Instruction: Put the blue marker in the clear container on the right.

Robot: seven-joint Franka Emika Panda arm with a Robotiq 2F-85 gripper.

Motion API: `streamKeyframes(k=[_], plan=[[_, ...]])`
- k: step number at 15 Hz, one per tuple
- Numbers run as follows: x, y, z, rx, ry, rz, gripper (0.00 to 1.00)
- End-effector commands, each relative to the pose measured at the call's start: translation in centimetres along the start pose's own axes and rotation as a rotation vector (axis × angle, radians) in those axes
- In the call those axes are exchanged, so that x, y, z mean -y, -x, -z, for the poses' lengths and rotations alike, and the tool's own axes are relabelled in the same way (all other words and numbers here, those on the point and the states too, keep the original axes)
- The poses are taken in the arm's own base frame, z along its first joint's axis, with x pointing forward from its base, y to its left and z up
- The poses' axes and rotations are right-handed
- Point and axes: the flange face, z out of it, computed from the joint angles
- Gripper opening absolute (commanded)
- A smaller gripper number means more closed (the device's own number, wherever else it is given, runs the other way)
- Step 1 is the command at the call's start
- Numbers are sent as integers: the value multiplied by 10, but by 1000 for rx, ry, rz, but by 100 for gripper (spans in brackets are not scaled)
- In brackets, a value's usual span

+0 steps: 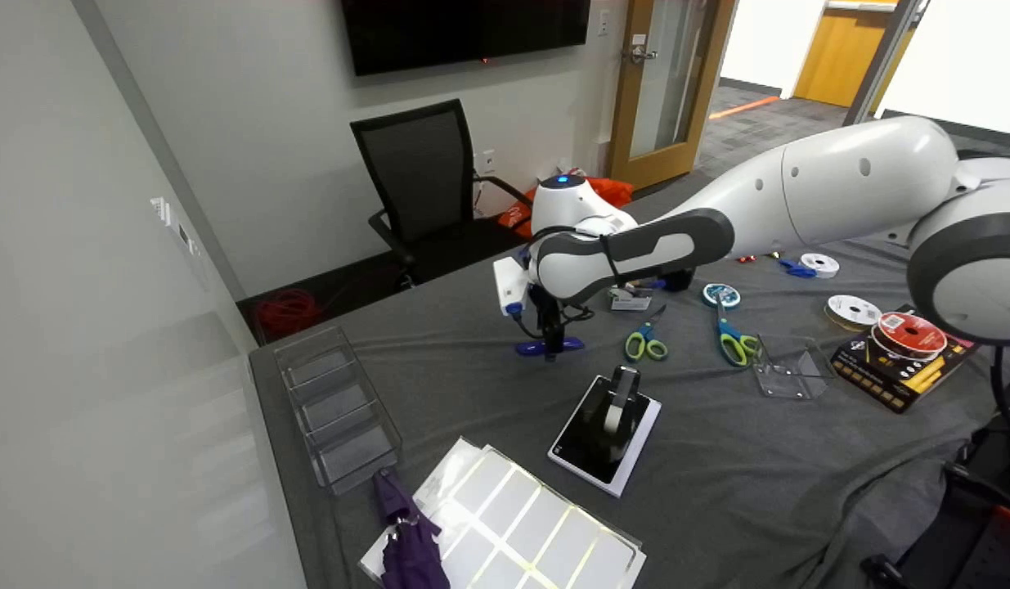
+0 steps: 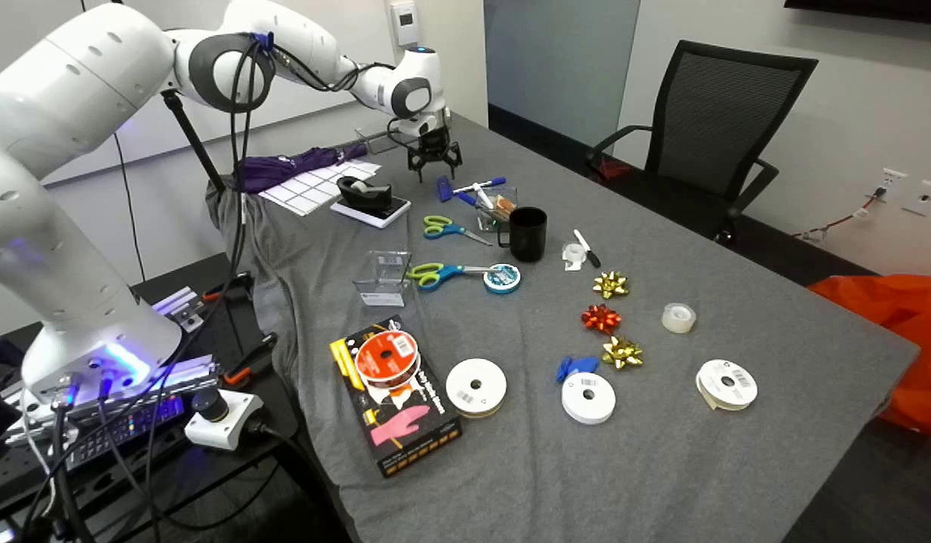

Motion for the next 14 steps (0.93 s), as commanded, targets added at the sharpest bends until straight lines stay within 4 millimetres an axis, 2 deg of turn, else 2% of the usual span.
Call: streamKeyframes(k=[1, 2, 3, 4, 12, 14], plan=[[10, 5, -7, 32, -5, -47, 100], [11, 6, -9, 34, -7, -52, 75], [12, 7, -10, 35, -11, -55, 74], [12, 7, -12, 36, -12, -59, 68], [16, 12, -15, 45, -22, -87, 11], [16, 12, -14, 43, -14, -93, 11]])
